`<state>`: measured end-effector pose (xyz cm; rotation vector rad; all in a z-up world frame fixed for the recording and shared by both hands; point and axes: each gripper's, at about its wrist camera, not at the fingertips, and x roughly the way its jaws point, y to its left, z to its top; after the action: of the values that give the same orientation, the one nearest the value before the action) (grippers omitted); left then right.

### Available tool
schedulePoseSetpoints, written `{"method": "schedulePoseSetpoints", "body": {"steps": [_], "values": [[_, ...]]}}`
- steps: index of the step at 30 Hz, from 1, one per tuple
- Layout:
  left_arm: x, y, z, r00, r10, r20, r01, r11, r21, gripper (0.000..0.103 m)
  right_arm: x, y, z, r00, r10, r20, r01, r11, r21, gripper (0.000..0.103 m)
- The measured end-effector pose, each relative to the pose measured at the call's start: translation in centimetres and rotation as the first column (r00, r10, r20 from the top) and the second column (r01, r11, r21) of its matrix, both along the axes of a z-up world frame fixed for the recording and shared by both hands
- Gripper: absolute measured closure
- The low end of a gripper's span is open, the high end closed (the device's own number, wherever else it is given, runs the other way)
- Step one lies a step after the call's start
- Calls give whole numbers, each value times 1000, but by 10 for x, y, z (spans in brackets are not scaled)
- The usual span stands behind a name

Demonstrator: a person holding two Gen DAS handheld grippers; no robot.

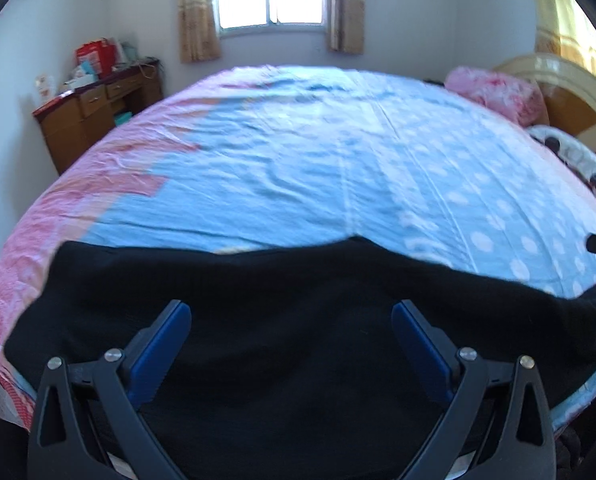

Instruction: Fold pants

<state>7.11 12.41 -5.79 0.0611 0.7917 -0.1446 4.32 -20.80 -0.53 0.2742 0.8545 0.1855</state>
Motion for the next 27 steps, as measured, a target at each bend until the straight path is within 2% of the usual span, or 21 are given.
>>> {"method": "schedulePoseSetpoints", "body": {"steps": [2,4,6,7,9,11,12,13,15,17,19,22,23,25,27], "values": [[1,-10,-7,999,-12,-46,13,1000,10,1,-17,-7,-4,1000,7,-24,-8,999,-46,99],[3,-17,-22,992,18,-121,-11,998,59,1,-29,-6,-17,996,39,-82,-49,992,-115,99],[-2,-21,-24,994,22,-109,-11,994,105,1,-33,-5,-43,980,27,-195,-68,976,-206,100],[-6,-22,-23,994,21,-105,-8,993,118,1,-37,-9,-52,977,-11,-213,-44,966,-254,100],[-11,-20,-24,993,27,-114,-13,993,119,1,-47,-29,-47,983,-66,-171,29,977,-211,100],[-14,-21,-24,993,24,-112,-10,992,129,1,-51,-49,-35,980,-149,-130,121,972,-200,99],[-15,-22,-25,993,23,-112,-8,991,133,1,-53,-56,-27,984,-151,-98,131,975,-182,99],[-16,-22,-24,993,26,-113,-10,991,134,1,-52,-60,-22,989,-122,-85,109,983,-149,99],[-14,-20,-24,993,32,-116,-17,991,130,1,-44,-63,-15,996,-1,-92,-6,997,-77,99],[-13,-19,-25,993,37,-112,-21,991,134,1,-30,-56,-15,986,105,-127,-119,987,-107,99],[-15,-19,-25,993,43,-109,-29,990,135,1,-17,-45,-20,968,191,-164,-218,962,-166,99],[-21,-18,-25,992,53,-116,-38,990,135,1,0,-30,-36,915,328,-237,-370,914,-164,99],[-22,-18,-26,992,54,-118,-38,990,136,1,3,-24,-42,892,366,-265,-420,888,-186,98],[-25,-18,-26,992,51,-119,-34,989,141,1,-2,-12,-53,859,415,-302,-487,843,-229,94],[-26,-17,-26,991,54,-122,-37,989,141,1,-3,-7,-50,833,460,-308,-536,809,-242,85]]}}
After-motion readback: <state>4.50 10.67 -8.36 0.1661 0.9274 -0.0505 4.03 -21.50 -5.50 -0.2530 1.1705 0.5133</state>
